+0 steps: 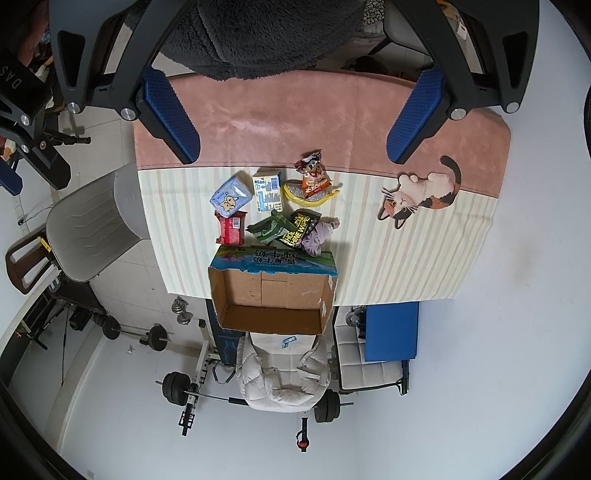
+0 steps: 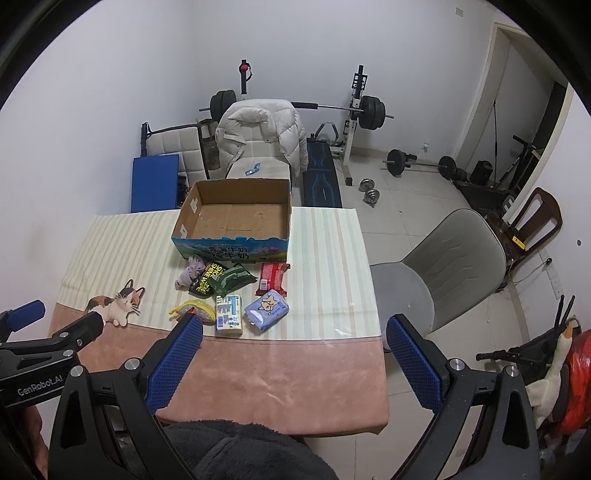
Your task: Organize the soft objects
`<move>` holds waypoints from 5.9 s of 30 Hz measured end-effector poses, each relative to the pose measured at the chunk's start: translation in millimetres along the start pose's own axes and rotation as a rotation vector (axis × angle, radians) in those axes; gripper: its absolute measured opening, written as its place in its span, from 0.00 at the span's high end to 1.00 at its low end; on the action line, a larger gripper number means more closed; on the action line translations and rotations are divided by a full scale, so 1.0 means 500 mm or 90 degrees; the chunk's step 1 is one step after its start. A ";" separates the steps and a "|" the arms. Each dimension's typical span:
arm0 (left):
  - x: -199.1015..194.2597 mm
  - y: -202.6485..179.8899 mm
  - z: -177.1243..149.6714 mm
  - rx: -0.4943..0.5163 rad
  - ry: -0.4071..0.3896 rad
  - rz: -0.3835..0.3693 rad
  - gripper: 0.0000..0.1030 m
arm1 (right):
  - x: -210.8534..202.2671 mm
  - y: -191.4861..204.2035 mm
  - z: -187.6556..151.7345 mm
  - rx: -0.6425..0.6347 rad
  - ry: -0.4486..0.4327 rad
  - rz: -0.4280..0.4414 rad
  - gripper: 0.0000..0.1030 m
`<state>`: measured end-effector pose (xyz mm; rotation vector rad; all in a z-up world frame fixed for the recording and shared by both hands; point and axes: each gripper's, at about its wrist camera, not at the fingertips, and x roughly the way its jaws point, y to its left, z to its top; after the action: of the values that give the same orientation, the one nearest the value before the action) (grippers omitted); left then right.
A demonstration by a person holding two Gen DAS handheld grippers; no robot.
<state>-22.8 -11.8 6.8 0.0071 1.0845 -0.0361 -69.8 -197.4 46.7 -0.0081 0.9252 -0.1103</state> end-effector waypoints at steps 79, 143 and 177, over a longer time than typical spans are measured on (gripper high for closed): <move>0.968 -0.125 0.032 0.049 0.475 -0.040 0.41 | 1.003 -0.048 -0.242 0.171 0.539 0.061 0.19; 1.168 -0.081 0.642 0.030 0.477 -0.205 0.41 | 1.371 0.221 0.428 -0.074 0.432 0.144 0.36; 0.765 -0.004 0.302 0.109 0.261 -0.027 0.10 | 0.944 0.100 0.129 0.013 0.332 0.117 0.00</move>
<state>289.1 -27.1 -260.7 0.1517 1.4881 -0.1720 267.7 -196.6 -293.4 0.1298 1.4401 0.0536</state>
